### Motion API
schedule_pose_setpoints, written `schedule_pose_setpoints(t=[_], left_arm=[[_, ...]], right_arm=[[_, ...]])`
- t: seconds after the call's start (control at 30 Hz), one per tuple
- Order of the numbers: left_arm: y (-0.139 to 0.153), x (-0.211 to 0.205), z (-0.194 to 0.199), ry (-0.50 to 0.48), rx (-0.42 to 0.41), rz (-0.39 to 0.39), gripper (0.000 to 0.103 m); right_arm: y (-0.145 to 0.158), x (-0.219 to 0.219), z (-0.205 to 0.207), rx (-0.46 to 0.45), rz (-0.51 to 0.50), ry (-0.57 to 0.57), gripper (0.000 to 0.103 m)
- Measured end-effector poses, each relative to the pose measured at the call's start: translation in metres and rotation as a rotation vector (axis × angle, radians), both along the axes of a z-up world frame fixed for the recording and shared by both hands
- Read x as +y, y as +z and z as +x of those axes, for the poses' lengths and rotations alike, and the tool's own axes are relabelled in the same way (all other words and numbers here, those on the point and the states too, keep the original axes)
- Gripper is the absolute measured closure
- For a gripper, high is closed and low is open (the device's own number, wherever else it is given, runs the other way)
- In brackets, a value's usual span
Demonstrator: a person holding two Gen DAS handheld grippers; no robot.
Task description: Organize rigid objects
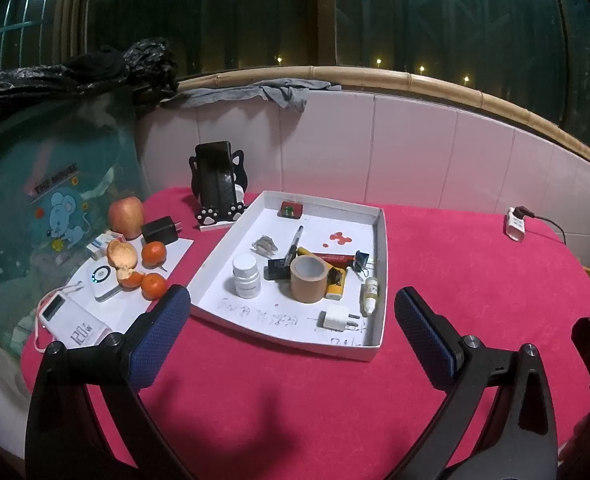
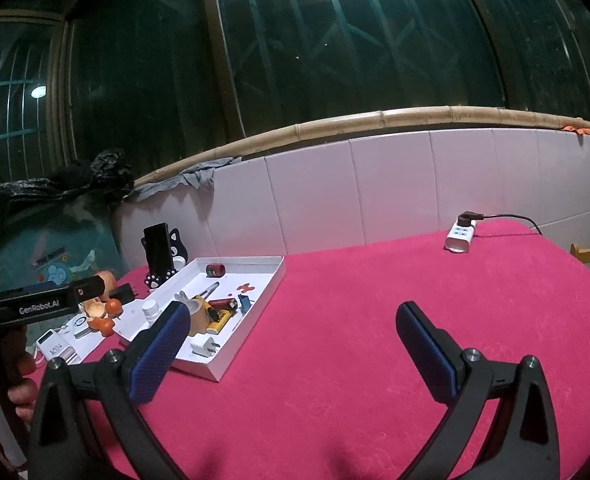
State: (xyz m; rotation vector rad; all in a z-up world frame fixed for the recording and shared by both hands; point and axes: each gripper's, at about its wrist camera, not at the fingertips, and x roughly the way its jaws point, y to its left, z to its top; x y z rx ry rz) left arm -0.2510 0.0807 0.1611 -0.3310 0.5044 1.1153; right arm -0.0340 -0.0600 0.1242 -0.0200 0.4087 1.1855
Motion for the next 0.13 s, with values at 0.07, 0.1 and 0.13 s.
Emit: schedule_pose_setpoints(t=[0.07, 0.1, 0.13], left_arm=[[-0.0004, -0.0004, 0.0001, 0.001, -0.001, -0.001, 0.0], [-0.0003, -0.0006, 0.0004, 0.0, -0.001, -0.002, 0.0], [-0.0007, -0.0007, 0.0003, -0.001, 0.0, -0.005, 0.0]], right_arm=[[-0.0012, 0.0006, 0.0009, 0.004, -0.004, 0.0, 0.0], [-0.0016, 0.001, 0.0014, 0.007, -0.005, 0.001, 0.0], [-0.0018, 0.0009, 0.0019, 0.009, -0.006, 0.0, 0.0]])
